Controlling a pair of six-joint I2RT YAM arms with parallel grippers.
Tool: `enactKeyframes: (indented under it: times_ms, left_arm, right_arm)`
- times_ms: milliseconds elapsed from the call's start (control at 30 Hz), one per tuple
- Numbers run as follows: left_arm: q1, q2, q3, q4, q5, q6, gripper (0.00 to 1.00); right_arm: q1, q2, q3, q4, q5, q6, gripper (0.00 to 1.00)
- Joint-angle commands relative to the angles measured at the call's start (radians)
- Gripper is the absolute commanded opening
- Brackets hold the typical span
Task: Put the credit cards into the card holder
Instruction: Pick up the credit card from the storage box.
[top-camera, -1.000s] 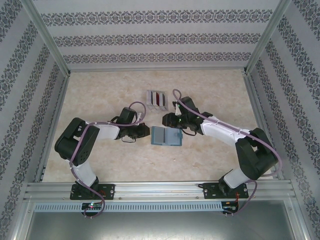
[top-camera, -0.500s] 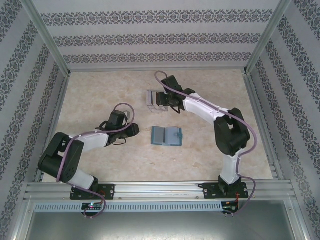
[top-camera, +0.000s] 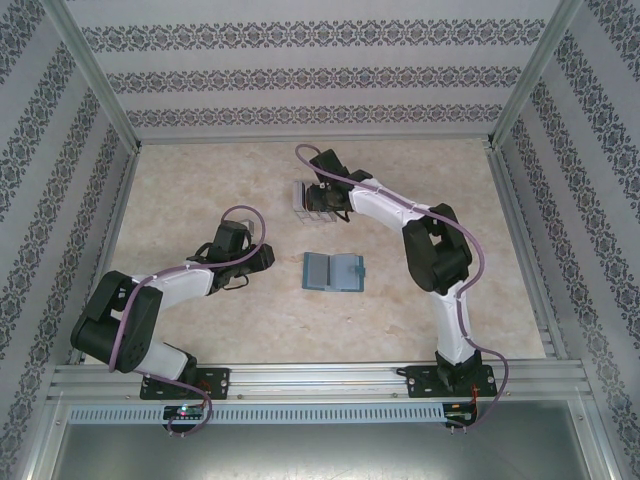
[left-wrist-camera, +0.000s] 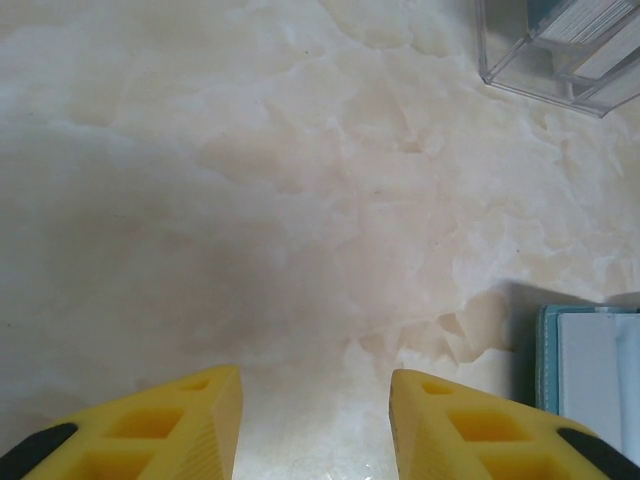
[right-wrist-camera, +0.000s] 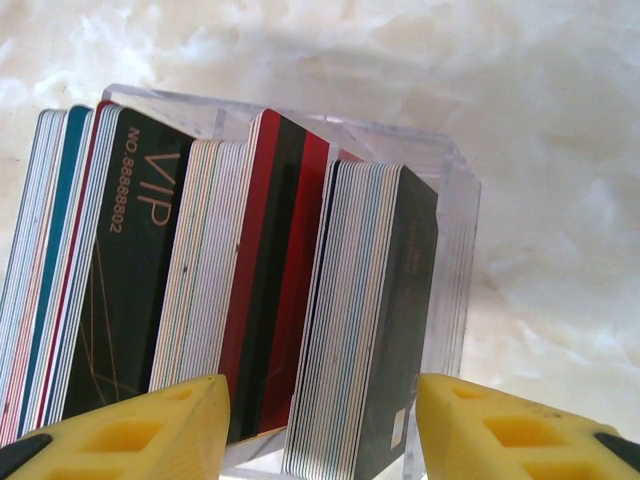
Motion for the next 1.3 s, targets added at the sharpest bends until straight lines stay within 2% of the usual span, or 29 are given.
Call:
enactKeyframes:
  times_ms: [0,200,667,1133,1267]
  left_arm:
    - [0.011,-0.029,-0.013,-0.031,-0.023,0.023,0.43]
    - [0.01,-0.026,-0.013,-0.031,-0.024,0.023,0.43]
    - [0.011,-0.028,-0.015,-0.031,-0.037,0.019,0.43]
    - [0.012,-0.038,-0.024,-0.026,-0.043,0.009,0.43]
    - [0.012,-0.056,-0.036,-0.003,-0.032,0.004,0.43]
  right_arm:
    - [-0.008,0.047,0.039,-0.042,0.048,-0.025,0.53]
    - [-0.009,0.058,0.032,-0.048,0.093,-0.027,0.53]
    - [-0.031,0.055,-0.013,-0.022,0.064,-0.014,0.49]
    - [-0.01,0.034,0.017,-0.092,0.257,-0.045,0.48]
    - [0.015,0.035,0.028,-0.113,0.356,-0.065,0.47]
